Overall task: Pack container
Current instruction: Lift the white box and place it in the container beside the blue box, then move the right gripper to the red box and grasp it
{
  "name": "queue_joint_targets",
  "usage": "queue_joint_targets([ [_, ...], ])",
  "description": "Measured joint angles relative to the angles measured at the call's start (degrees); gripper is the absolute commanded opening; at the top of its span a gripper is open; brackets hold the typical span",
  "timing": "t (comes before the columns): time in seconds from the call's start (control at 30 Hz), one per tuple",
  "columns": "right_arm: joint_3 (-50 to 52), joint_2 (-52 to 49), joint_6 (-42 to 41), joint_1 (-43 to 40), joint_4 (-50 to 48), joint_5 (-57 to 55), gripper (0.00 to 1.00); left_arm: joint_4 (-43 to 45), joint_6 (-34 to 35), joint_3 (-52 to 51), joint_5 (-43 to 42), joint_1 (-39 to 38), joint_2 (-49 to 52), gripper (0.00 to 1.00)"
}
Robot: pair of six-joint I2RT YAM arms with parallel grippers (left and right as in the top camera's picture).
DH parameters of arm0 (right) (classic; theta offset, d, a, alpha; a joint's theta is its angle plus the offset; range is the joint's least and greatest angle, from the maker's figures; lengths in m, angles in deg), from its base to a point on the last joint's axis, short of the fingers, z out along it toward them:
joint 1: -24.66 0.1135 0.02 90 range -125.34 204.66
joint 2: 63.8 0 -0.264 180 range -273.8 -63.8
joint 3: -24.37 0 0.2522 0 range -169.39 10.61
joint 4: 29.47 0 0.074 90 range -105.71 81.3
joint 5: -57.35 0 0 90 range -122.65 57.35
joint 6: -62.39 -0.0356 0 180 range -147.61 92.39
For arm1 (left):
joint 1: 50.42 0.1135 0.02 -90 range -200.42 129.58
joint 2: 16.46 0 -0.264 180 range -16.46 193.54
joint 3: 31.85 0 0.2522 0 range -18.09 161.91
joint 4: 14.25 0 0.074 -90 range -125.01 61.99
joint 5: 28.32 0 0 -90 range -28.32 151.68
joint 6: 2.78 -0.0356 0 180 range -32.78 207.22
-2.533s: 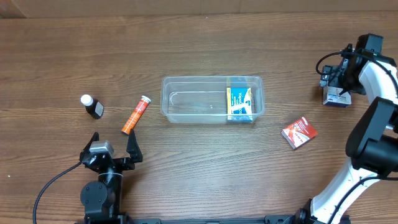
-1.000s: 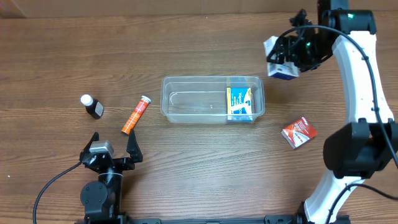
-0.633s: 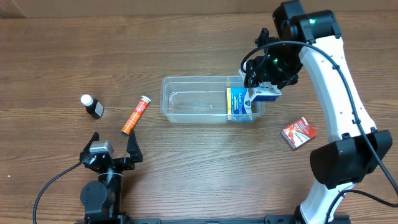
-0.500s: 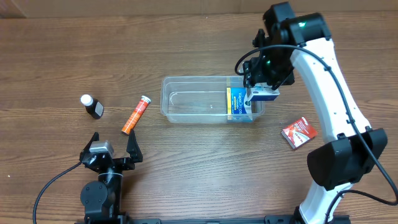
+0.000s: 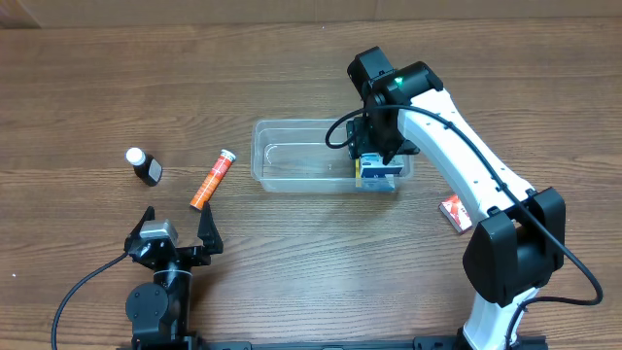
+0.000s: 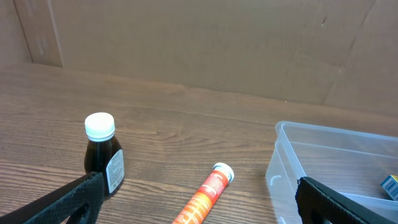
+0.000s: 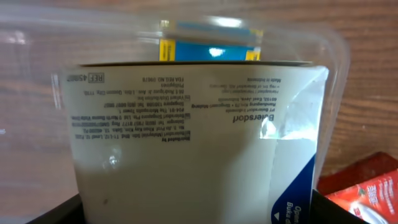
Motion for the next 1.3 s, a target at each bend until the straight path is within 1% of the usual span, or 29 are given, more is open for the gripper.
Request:
queue_joint_targets([
  [0.17, 3.4, 0.0, -0.4, 0.0, -2.5, -0.6, 0.80, 0.0, 0.0, 0.0, 0.0, 0.0, 0.0, 1.00],
  [0.33, 3.5, 0.0, -0.4, 0.0, -2.4, -1.2, 0.80, 0.0, 0.0, 0.0, 0.0, 0.0, 0.0, 1.00],
  [0.57, 3.5, 0.0, -0.4, 0.0, -2.4, -1.7, 0.84, 0.0, 0.0, 0.0, 0.0, 0.0, 0.0, 1.00],
  [0.97, 3.5, 0.0, -0.4, 0.0, -2.3, -1.9, 0.85, 0.0, 0.0, 0.0, 0.0, 0.0, 0.0, 1.00],
  [1.03, 3.3, 0.0, -0.4, 0.0, -1.5, -1.9, 0.86, 0.0, 0.0, 0.0, 0.0, 0.0, 0.0, 1.00],
  [1.13, 1.5, 0.7, -0.3, 0.0, 0.5, -1.8, 0.91, 0.0, 0.0, 0.0, 0.0, 0.0, 0.0, 1.00],
  [1.23, -2.5, 4.8, -0.4, -1.3, 4.7, -1.7, 0.92, 0.0, 0.0, 0.0, 0.0, 0.0, 0.0, 1.00],
  [1.3, -4.4, 8.6, -0.4, -4.8, 8.0, -1.5, 0.94, 0.0, 0.0, 0.0, 0.0, 0.0, 0.0, 1.00],
])
